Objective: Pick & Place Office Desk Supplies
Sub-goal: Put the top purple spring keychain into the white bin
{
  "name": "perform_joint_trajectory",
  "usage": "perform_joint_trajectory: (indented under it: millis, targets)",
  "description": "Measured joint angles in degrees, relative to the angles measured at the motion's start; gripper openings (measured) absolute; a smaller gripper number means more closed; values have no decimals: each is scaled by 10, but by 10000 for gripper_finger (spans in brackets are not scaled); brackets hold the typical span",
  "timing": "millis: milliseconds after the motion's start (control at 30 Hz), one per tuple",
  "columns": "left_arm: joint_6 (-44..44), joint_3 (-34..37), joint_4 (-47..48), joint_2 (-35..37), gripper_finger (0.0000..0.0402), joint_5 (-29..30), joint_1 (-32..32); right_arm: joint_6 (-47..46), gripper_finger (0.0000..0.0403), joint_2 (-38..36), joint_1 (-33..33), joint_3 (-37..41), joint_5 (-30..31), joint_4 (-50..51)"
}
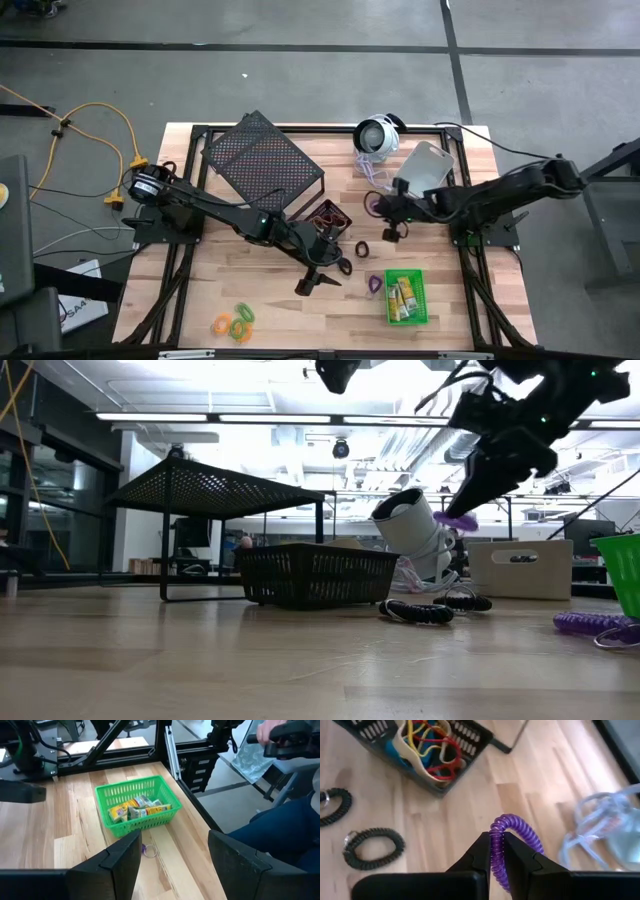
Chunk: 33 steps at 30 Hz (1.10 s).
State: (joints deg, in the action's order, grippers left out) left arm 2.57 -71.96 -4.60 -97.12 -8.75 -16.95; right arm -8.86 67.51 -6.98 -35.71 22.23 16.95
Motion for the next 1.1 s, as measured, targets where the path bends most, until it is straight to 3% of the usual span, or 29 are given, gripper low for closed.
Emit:
perform_joint_trajectory:
  millis: [533,1100]
  targets:
    - [0,0,-23,0,223,0,0,-142,29,-94,33,0,62,169]
    - [0,0,-29,0,223,0,0,-269,29,-120,229,0,62,282]
